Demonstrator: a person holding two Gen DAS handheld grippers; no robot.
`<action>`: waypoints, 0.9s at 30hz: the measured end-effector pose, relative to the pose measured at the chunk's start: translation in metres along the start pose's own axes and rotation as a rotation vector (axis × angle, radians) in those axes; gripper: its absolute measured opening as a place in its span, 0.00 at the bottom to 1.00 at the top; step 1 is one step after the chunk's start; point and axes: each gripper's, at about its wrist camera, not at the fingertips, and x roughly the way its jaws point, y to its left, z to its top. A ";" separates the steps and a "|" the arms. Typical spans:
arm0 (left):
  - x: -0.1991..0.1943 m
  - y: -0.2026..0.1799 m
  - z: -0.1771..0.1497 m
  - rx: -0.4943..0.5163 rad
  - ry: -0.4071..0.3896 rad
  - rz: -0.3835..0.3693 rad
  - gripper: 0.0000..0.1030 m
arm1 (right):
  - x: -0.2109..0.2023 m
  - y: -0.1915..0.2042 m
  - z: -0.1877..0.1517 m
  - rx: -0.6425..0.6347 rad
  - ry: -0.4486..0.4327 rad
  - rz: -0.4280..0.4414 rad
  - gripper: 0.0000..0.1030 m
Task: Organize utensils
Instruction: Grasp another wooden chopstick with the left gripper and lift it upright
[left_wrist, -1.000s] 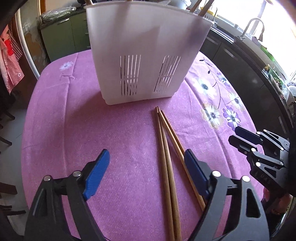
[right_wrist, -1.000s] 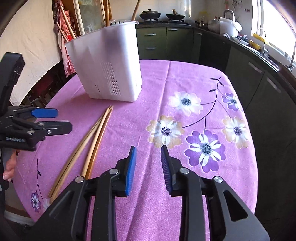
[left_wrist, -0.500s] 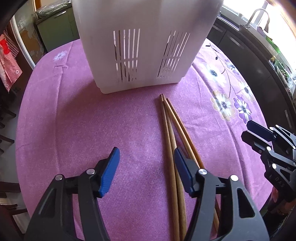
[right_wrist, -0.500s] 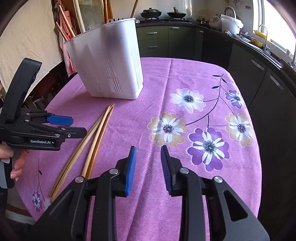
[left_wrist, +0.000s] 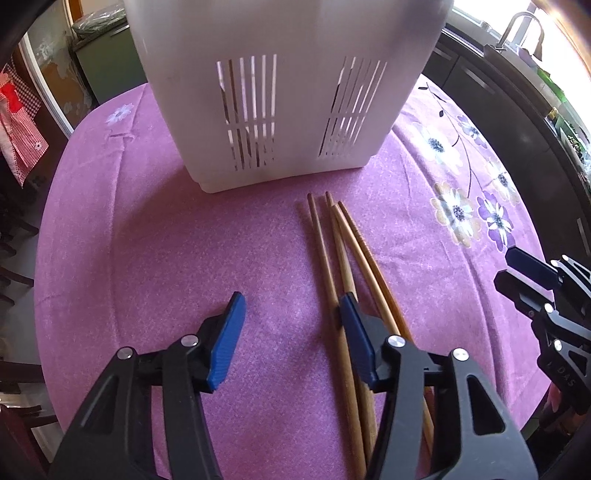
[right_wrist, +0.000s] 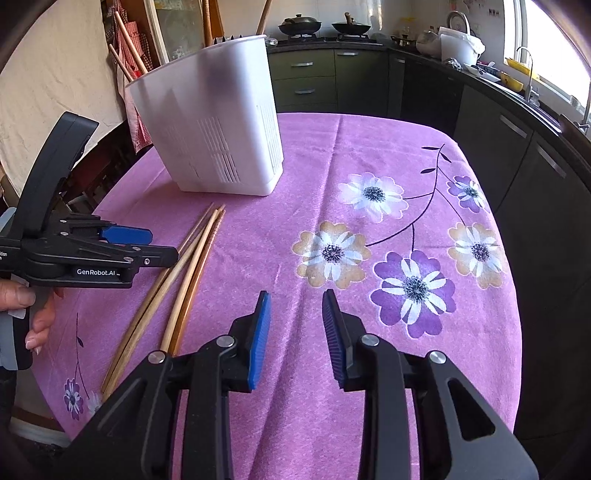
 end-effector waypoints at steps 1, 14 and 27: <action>0.001 -0.003 0.001 0.003 0.000 0.002 0.50 | 0.000 0.000 0.000 0.000 0.001 0.001 0.29; 0.009 -0.016 0.015 0.012 0.001 0.042 0.18 | 0.001 0.001 0.001 -0.003 0.003 0.010 0.32; -0.004 -0.005 0.005 0.016 -0.020 0.017 0.05 | 0.000 0.000 0.001 -0.002 0.005 0.011 0.32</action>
